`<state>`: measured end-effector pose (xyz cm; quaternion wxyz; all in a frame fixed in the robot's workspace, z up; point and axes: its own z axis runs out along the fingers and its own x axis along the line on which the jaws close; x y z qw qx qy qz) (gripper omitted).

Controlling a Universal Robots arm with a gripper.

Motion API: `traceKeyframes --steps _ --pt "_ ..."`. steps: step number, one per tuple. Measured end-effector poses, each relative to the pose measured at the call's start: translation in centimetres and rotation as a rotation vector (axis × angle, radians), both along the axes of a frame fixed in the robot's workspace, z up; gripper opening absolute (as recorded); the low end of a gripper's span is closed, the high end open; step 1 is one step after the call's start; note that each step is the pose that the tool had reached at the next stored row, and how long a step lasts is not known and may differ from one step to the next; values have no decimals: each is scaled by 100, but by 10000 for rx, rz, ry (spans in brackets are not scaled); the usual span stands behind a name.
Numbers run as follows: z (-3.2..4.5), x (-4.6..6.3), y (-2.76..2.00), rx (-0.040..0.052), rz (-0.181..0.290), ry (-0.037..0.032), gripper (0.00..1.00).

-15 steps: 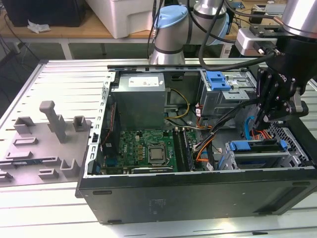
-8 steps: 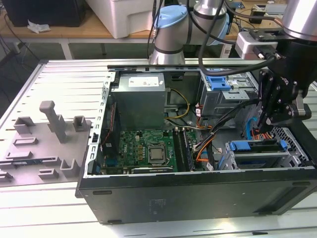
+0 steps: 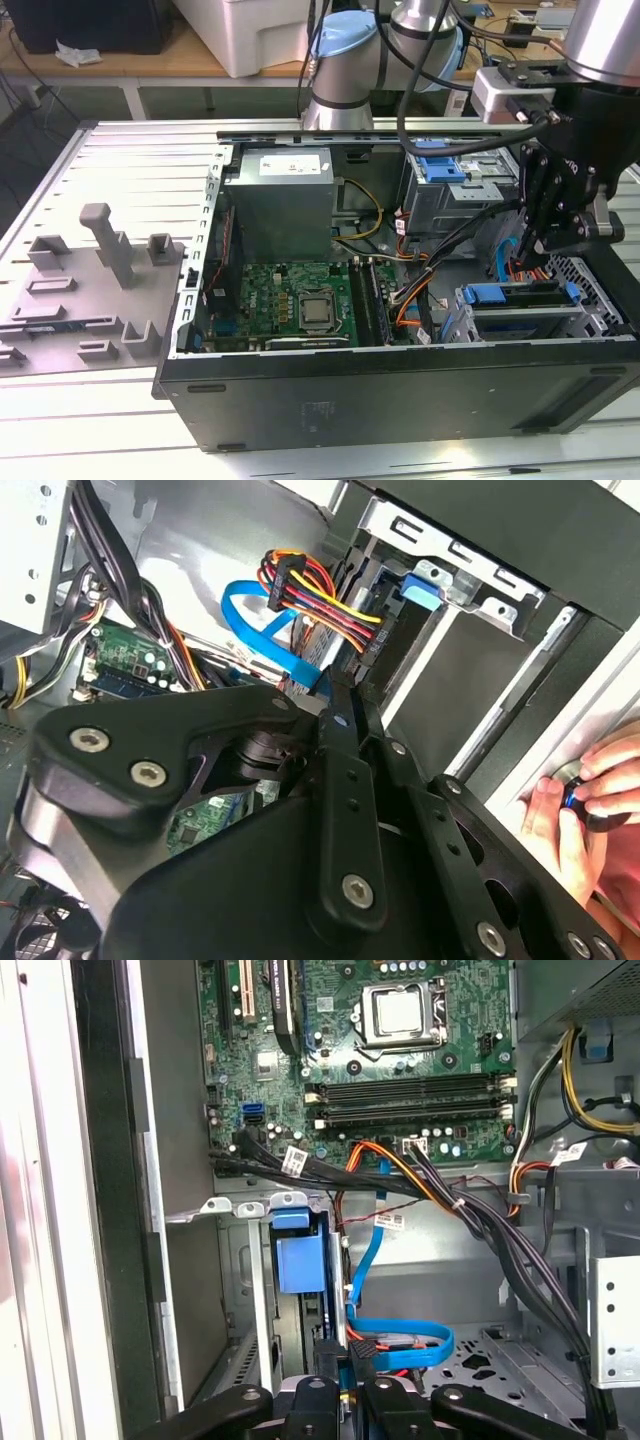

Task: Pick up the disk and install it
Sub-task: 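Insert the second disk wire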

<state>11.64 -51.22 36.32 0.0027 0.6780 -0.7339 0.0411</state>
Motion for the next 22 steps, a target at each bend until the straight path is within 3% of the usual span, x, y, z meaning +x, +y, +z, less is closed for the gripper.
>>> traceKeyframes --steps 22 --pt "-83 -8 -41 0 16 -45 16"
